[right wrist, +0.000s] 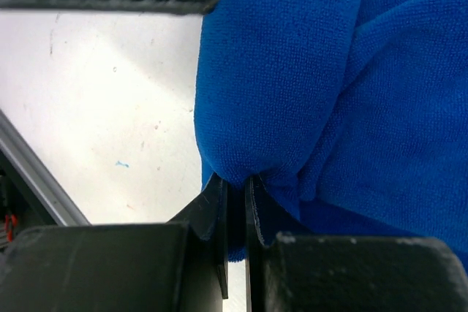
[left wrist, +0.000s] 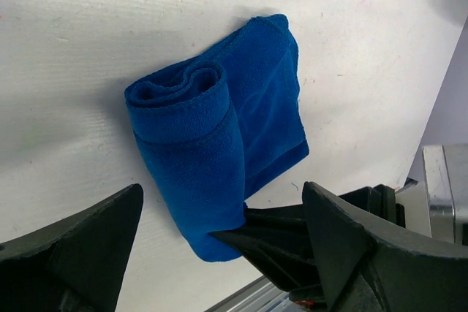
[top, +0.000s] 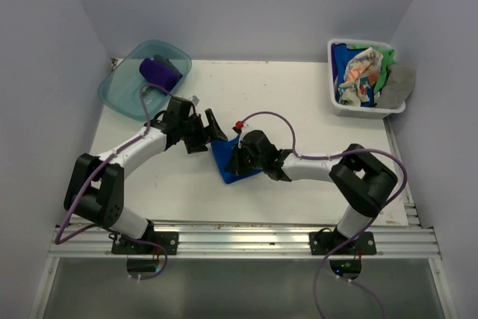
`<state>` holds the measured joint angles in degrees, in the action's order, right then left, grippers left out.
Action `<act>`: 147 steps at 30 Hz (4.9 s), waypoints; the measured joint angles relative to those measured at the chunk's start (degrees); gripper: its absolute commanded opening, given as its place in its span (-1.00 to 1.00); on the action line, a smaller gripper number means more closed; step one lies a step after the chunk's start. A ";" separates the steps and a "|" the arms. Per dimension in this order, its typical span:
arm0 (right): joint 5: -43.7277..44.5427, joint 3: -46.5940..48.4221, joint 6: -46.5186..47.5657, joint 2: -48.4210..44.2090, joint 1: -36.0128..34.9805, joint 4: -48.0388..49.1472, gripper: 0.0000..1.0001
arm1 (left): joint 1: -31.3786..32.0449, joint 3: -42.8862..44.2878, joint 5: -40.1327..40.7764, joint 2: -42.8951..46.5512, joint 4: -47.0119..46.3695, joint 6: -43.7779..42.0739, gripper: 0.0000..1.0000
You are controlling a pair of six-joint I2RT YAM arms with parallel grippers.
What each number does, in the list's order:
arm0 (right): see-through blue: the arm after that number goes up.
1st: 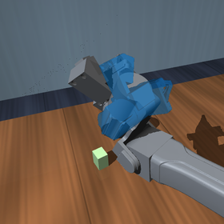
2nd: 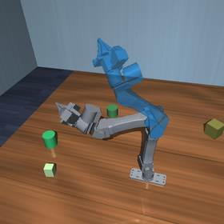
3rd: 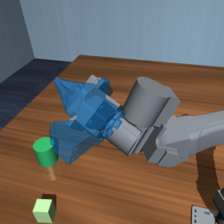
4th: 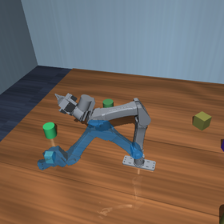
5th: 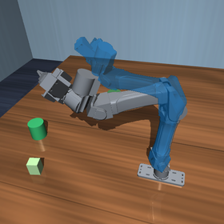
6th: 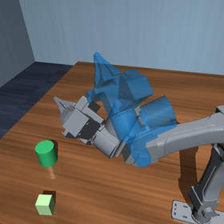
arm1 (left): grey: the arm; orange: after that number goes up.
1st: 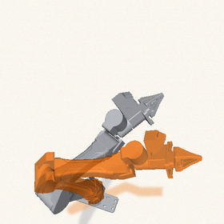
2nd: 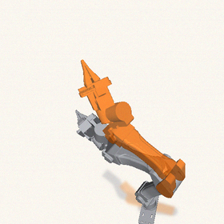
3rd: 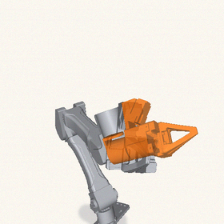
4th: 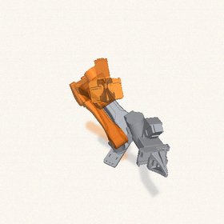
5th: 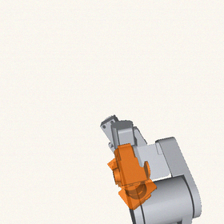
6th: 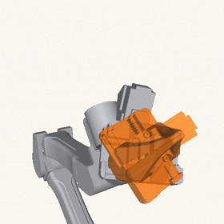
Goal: Roll the towels
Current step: Roll the towel
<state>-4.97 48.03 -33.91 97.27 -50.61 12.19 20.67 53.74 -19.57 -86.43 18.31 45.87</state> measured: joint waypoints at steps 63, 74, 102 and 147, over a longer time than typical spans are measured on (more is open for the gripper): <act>46.80 22.03 24.98 13.16 -20.39 -30.27 -0.52 | 0.52 -1.99 -2.34 -9.16 -5.44 1.18 -0.10; 36.41 14.36 22.45 5.62 -15.06 -23.21 -0.92 | 0.42 -1.95 -2.10 -5.66 -3.30 0.92 0.79; -23.76 2.05 2.75 3.41 10.34 1.95 -0.88 | 0.31 -2.84 -5.16 -6.62 -5.68 0.85 0.58; 40.59 19.71 30.58 11.96 -17.46 -21.18 -0.21 | 0.00 -3.02 -4.00 -9.05 -5.25 1.92 0.51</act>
<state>35.62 67.75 -3.33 109.23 -68.07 -8.99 20.67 50.72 -23.57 -95.48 13.06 47.79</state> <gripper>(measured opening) 0.466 0.708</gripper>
